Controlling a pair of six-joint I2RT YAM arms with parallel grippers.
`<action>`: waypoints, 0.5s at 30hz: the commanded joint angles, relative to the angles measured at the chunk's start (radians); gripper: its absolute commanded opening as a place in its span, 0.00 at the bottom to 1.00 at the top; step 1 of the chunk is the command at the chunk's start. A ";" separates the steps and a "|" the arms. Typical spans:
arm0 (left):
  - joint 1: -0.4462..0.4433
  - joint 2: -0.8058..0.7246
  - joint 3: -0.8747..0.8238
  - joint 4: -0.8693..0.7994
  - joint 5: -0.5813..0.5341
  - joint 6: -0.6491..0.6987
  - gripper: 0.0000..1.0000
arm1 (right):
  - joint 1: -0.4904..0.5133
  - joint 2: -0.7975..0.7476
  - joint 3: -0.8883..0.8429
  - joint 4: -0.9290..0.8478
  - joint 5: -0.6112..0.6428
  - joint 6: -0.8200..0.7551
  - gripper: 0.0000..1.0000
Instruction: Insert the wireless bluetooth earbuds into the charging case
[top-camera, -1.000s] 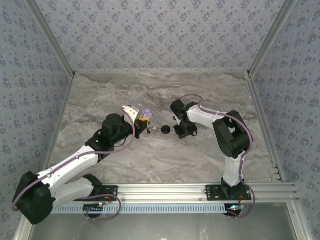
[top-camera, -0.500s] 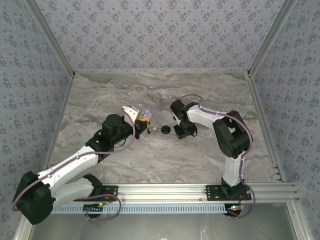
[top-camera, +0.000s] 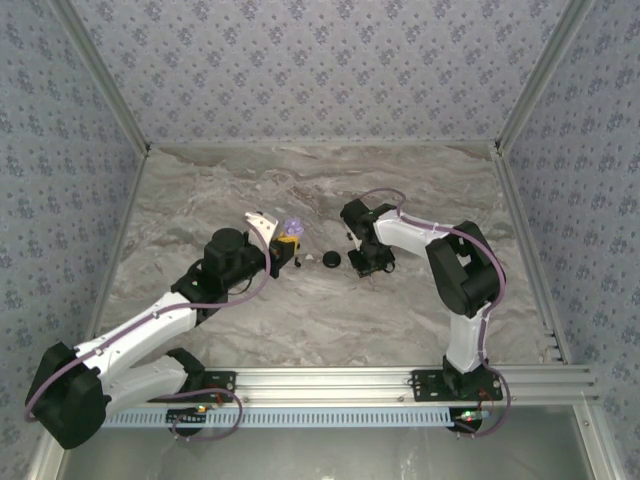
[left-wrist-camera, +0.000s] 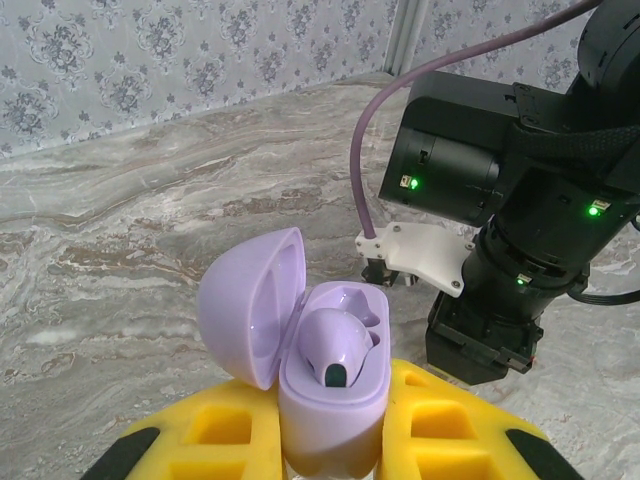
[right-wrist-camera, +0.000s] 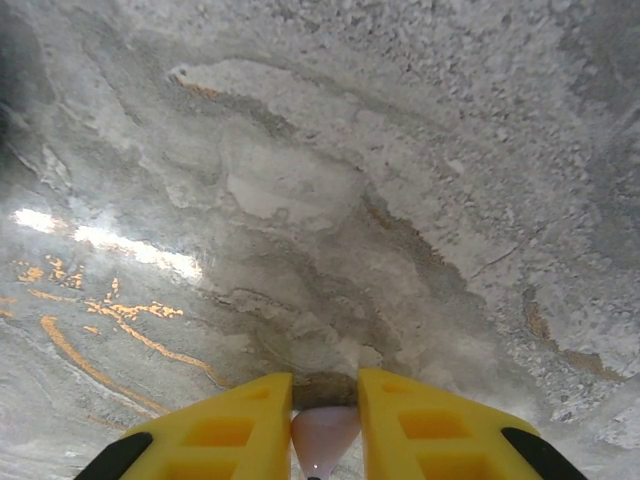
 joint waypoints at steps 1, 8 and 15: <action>0.005 -0.011 0.009 0.013 -0.004 -0.010 0.16 | -0.017 -0.008 -0.030 0.006 -0.006 0.024 0.24; 0.004 0.031 0.009 0.044 0.014 -0.043 0.16 | -0.062 -0.077 -0.053 0.072 -0.099 0.015 0.24; 0.004 0.117 0.027 0.076 0.017 -0.115 0.16 | -0.116 -0.159 -0.101 0.148 -0.242 0.002 0.24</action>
